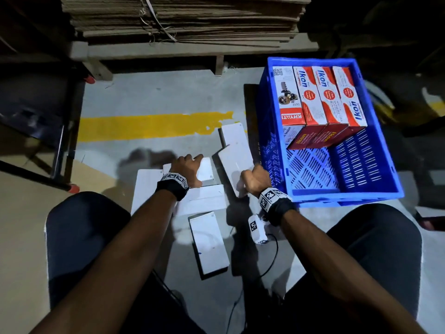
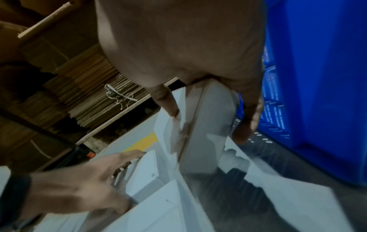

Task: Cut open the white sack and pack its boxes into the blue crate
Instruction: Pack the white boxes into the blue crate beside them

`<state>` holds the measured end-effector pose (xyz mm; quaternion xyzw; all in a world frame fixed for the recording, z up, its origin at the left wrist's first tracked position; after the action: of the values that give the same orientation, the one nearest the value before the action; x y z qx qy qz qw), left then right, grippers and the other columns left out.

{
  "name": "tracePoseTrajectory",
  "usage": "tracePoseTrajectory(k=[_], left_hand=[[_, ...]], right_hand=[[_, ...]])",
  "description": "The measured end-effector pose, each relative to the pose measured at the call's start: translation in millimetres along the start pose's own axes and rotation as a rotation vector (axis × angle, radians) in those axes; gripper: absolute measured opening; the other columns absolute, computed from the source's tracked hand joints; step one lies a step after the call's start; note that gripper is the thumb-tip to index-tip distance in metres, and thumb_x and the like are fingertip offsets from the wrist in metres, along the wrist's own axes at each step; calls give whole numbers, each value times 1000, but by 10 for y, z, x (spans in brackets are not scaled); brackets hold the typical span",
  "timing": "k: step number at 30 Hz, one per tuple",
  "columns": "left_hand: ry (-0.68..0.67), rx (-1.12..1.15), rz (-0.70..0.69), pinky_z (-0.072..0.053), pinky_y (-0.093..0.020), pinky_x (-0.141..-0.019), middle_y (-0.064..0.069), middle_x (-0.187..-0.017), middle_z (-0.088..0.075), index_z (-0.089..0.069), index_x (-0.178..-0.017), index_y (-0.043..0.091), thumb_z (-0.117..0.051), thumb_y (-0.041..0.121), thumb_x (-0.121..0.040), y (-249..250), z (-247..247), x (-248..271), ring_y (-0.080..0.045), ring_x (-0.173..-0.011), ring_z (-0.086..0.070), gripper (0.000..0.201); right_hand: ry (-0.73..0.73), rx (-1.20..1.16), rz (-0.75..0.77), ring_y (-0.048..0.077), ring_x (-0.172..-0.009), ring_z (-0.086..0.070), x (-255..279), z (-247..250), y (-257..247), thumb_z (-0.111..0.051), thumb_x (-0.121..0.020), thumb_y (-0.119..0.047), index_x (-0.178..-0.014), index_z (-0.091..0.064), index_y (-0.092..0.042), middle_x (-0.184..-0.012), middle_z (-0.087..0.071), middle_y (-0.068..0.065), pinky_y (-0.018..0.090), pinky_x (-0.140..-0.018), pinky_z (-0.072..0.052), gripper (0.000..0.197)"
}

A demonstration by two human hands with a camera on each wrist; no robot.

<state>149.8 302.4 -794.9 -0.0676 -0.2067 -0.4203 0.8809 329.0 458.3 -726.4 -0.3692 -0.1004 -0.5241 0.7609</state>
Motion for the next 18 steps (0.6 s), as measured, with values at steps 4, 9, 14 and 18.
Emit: tracePoseTrajectory(k=[4, 9, 14, 18], left_hand=[[172, 417, 173, -53, -47, -92, -25, -129, -58, -27, -154, 7, -80, 51, -70, -52, 167, -34, -44, -117, -60, 108], [302, 890, 357, -42, -47, -110, -25, -149, -48, -21, -155, -1, -82, 49, -78, -138, 342, -198, -41, -137, -47, 111], [304, 901, 312, -44, -45, -107, -22, -147, -50, -21, -154, 0, -86, 55, -69, -136, 214, -163, -38, -134, -50, 120], [287, 960, 353, -48, -41, -101, -15, -138, -55, -31, -146, 4, -89, 60, -58, -151, 96, -123, -33, -126, -55, 119]], right_hand=[[85, -240, 30, 42, -107, -61, -164, 15, -116, -50, -76, -40, -121, -48, -6, -120, -63, 21, 49, -97, -50, 57], [100, -178, 74, 46, -127, -48, -541, -7, -324, -55, -96, -44, -138, -43, 0, -140, -45, 27, 50, -107, -42, 62], [164, -57, 73, 48, -121, -51, -733, -56, -296, -47, -102, -29, -143, -29, -4, -137, -45, 30, 52, -98, -43, 51], [211, -46, 58, 49, -116, -55, -687, -124, -276, -50, -100, -29, -143, -29, -4, -135, -47, 28, 54, -95, -47, 54]])
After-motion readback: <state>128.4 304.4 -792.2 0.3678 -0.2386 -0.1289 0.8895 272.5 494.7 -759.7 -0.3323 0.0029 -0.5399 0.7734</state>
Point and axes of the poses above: each hand's wrist, its own x-axis away from the middle knuckle, its own z-axis out of the back of the hand, y = z × x, the point moved 2 cm from there along -x, towards the middle knuckle
